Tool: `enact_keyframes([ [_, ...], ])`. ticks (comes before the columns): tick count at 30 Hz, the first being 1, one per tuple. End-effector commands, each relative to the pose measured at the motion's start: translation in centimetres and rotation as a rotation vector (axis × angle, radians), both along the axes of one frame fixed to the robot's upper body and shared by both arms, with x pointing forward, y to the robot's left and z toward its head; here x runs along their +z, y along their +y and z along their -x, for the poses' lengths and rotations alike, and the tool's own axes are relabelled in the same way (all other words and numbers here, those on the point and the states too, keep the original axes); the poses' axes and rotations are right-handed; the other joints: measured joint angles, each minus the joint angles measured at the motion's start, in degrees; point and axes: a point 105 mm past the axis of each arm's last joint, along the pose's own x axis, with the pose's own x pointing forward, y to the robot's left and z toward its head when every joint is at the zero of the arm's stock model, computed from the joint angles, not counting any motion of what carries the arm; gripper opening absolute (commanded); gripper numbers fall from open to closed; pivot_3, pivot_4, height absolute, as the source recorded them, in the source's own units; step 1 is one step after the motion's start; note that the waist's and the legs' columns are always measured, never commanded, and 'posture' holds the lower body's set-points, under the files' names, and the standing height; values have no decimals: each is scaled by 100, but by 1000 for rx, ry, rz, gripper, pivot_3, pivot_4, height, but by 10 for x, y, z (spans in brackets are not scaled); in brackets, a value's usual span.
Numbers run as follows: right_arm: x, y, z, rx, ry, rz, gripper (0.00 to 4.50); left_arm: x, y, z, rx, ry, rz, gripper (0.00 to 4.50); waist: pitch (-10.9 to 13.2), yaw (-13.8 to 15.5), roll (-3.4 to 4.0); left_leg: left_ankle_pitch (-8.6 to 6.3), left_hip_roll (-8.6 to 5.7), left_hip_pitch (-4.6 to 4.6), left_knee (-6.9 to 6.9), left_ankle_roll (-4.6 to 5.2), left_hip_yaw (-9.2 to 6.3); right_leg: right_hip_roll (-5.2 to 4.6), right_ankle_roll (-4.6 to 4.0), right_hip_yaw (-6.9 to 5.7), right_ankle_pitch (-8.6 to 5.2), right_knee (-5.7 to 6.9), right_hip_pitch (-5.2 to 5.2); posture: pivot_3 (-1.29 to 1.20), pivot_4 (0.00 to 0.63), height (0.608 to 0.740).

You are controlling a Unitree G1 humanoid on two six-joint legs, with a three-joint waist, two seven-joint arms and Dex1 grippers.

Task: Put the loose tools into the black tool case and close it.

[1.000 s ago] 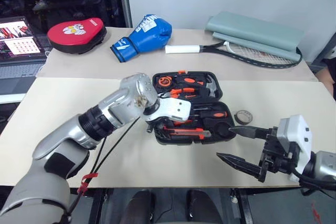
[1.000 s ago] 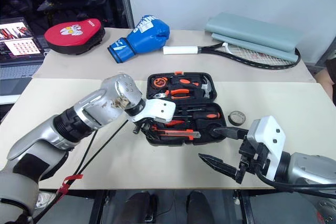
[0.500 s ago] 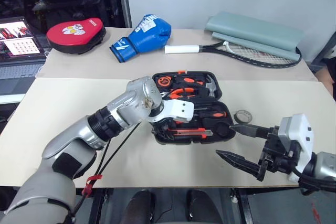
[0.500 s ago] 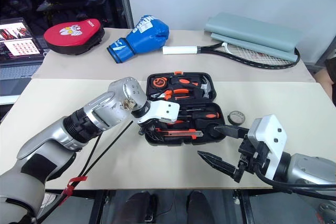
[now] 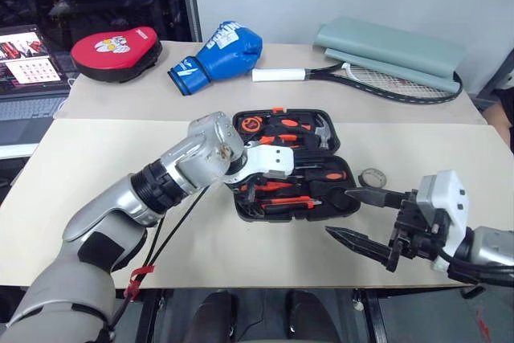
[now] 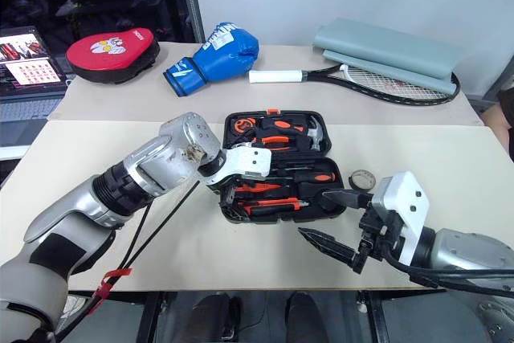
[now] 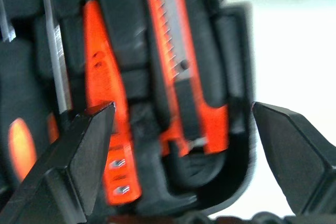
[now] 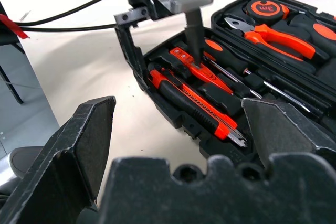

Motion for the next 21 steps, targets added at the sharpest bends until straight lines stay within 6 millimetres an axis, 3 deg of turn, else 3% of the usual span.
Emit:
enact_keyframes([
  [1,7,1,-1,12,-45,0,4500,25,-12,7,-77,-8,146,3744,0,1,0,0,0,2,0,0,0,-1,0,0,0,1,1,0,150,736],
  [11,7,-2,2,18,-36,19,4500,2,-6,9,-113,65,223,58,0,11,1,0,0,5,0,0,0,-1,-2,1,1,2,4,0,150,736],
  [21,6,-2,1,22,-32,21,4500,3,-7,3,-104,28,222,58,0,14,1,0,-1,5,0,0,0,-1,-2,1,1,2,5,0,150,736],
])
